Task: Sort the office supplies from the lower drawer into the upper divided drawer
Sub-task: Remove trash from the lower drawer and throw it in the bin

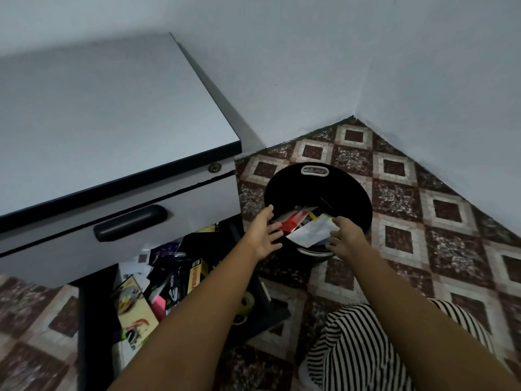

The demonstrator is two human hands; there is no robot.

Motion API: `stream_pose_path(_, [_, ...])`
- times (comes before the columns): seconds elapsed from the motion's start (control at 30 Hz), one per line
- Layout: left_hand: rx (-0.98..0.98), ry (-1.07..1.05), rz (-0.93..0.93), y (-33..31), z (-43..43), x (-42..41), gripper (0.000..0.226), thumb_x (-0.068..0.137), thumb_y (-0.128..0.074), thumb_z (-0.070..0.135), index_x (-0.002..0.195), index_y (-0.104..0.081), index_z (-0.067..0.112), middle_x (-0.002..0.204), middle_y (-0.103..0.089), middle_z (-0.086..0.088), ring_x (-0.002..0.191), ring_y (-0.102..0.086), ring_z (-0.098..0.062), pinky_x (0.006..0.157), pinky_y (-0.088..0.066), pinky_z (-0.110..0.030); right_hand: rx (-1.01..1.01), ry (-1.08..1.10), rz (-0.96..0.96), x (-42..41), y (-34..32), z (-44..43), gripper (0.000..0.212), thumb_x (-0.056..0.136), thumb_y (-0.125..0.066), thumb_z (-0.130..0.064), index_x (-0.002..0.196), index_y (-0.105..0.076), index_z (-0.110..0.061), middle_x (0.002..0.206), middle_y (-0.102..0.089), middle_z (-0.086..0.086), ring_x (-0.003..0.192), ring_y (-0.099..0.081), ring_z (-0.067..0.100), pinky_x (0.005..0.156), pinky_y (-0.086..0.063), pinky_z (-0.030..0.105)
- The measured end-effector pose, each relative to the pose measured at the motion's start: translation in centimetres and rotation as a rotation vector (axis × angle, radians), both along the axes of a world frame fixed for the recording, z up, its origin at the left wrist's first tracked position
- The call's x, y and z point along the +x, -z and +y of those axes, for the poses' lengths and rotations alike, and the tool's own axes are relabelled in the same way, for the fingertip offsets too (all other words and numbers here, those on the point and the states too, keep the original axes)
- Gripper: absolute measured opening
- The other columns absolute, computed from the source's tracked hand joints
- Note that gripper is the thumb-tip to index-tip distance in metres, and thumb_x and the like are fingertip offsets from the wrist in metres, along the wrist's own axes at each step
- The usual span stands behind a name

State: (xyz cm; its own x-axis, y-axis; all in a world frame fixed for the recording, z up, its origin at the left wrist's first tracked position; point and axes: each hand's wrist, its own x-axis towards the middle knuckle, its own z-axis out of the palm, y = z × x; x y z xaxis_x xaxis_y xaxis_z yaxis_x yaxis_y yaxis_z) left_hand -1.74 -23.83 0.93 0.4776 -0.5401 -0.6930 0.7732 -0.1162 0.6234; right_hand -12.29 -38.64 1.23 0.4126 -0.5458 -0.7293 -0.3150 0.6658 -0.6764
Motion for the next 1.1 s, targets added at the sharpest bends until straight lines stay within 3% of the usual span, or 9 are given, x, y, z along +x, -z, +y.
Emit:
stream_pose_path(0.2, [0.020,-0.037,-0.034,-1.0,4.0,-0.4,0.053,0.097,-0.042,0.043,0.144,-0.034,0.019,0.141,-0.046,-0.009,0.132,-0.041,-0.028,0.106,-0.031,-0.046,-0.011,-0.081,-0.080,1.8,-1.8,3.7,0.043,0.098,-0.048,-0.018,0.139,-0.039,-0.005,0.141,-0.042,0.016,0.127,-0.045,0.032,0.101,-0.041,0.046])
stream_pose_path(0.37, [0.014,-0.124,-0.028,-0.1,9.9,-0.8,0.049,0.097,-0.044,0.040,0.141,-0.040,0.018,0.133,-0.052,-0.009,0.125,-0.046,-0.029,0.098,-0.035,-0.043,0.014,-0.258,-0.144,3.1,-3.4,8.8,0.031,0.098,-0.048,-0.022,0.128,-0.048,-0.011,0.105,-0.055,0.007,0.117,-0.051,0.028,0.095,-0.042,0.044])
stream_pose_path(0.53, [0.086,-0.260,-0.063,0.8,17.7,-0.3,0.044,0.097,-0.044,0.037,0.136,-0.044,0.017,0.111,-0.059,-0.006,0.089,-0.056,-0.021,0.074,-0.042,-0.036,0.019,-0.517,-0.168,3.4,-3.1,14.4,0.039,0.098,-0.047,-0.022,0.136,-0.045,-0.010,0.138,-0.048,0.015,0.126,-0.047,0.030,0.094,-0.041,0.041])
stream_pose_path(0.6, [0.148,-0.317,-0.082,1.2,20.4,-0.3,0.040,0.098,-0.042,0.036,0.134,-0.044,0.018,0.119,-0.056,-0.007,0.103,-0.055,-0.025,0.081,-0.042,-0.038,-0.030,-0.619,-0.124,3.7,-2.6,16.6,0.031,0.098,-0.048,-0.022,0.128,-0.050,-0.014,0.136,-0.050,0.013,0.120,-0.052,0.027,0.090,-0.043,0.039])
stream_pose_path(0.67, [0.247,-0.368,-0.150,1.6,22.8,-0.6,0.033,0.099,-0.040,0.033,0.128,-0.047,0.019,0.121,-0.055,-0.007,0.115,-0.052,-0.026,0.089,-0.040,-0.039,-0.143,-0.720,-0.053,4.1,-1.8,18.7,0.024,0.097,-0.050,-0.022,0.120,-0.054,-0.016,0.128,-0.056,0.013,0.110,-0.057,0.024,0.089,-0.046,0.038])
stream_pose_path(0.8, [0.508,-0.368,-0.456,3.2,25.9,-1.0,0.015,0.098,-0.044,0.017,0.090,-0.056,0.013,0.090,-0.055,-0.009,0.074,-0.050,-0.018,0.069,-0.039,-0.029,-0.584,-0.983,0.029,4.7,0.1,21.6,0.035,0.095,-0.052,-0.018,0.129,-0.054,-0.009,0.098,-0.063,0.007,0.087,-0.061,0.022,0.076,-0.047,0.029])
stream_pose_path(0.93, [0.892,-0.082,-0.656,5.2,27.9,-1.1,0.033,0.094,-0.048,0.022,0.124,-0.054,0.008,0.119,-0.055,-0.020,0.095,-0.057,-0.034,0.082,-0.050,-0.035,-0.884,-1.236,0.148,5.4,1.9,23.5,0.039,0.094,-0.051,-0.026,0.130,-0.050,-0.012,0.114,-0.060,0.017,0.090,-0.061,0.028,0.077,-0.049,0.033])
stream_pose_path(1.0, [1.025,0.065,-0.630,5.8,28.4,-1.3,0.045,0.095,-0.045,0.027,0.137,-0.042,0.013,0.134,-0.039,-0.024,0.117,-0.045,-0.042,0.102,-0.039,-0.041,-1.012,-1.342,0.229,5.8,2.6,24.3,0.042,0.094,-0.047,-0.035,0.132,-0.046,-0.016,0.121,-0.054,0.016,0.102,-0.057,0.030,0.084,-0.048,0.037])
stream_pose_path(1.1, [1.075,0.125,-0.560,6.0,28.8,-1.8,0.053,0.097,-0.042,0.032,0.144,-0.028,0.014,0.143,-0.026,-0.025,0.128,-0.033,-0.043,0.106,-0.031,-0.043,-1.167,-1.447,0.327,6.4,3.1,25.3,0.048,0.096,-0.039,-0.045,0.135,-0.039,-0.016,0.131,-0.048,0.015,0.117,-0.050,0.032,0.094,-0.039,0.043])
